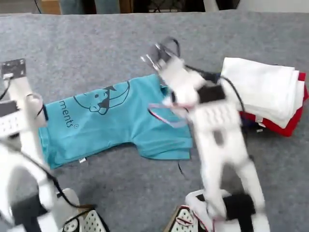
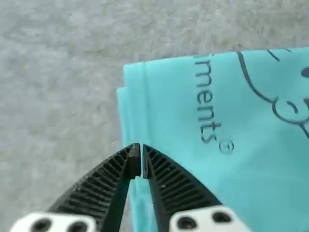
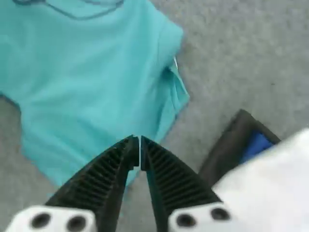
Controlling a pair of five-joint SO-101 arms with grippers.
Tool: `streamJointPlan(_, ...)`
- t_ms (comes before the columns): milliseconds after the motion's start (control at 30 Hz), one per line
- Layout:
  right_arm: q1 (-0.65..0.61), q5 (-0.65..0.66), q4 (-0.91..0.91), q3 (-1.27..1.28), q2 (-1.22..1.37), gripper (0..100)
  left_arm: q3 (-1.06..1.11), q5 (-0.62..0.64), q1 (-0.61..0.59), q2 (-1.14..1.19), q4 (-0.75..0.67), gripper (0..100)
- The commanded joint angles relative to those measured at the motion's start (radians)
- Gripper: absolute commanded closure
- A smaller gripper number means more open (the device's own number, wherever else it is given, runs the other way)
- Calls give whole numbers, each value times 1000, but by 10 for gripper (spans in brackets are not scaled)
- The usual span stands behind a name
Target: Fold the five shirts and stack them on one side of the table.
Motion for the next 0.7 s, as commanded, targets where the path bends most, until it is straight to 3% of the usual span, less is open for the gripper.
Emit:
streamJointPlan(0,-38,-64,23,-320,323,983,-56,51,15,140,-164,961)
streamJointPlan(300,55,-169,110,-997,1063,984,-59,101,38,414,-459,973)
streamJointPlan(433,117,-169,120,-1307,1308,984,-77,222,8,439,-470,970)
streamJointPlan(667,180,-163,235,-1822,1569,984,-61,226,4,434,-473,971)
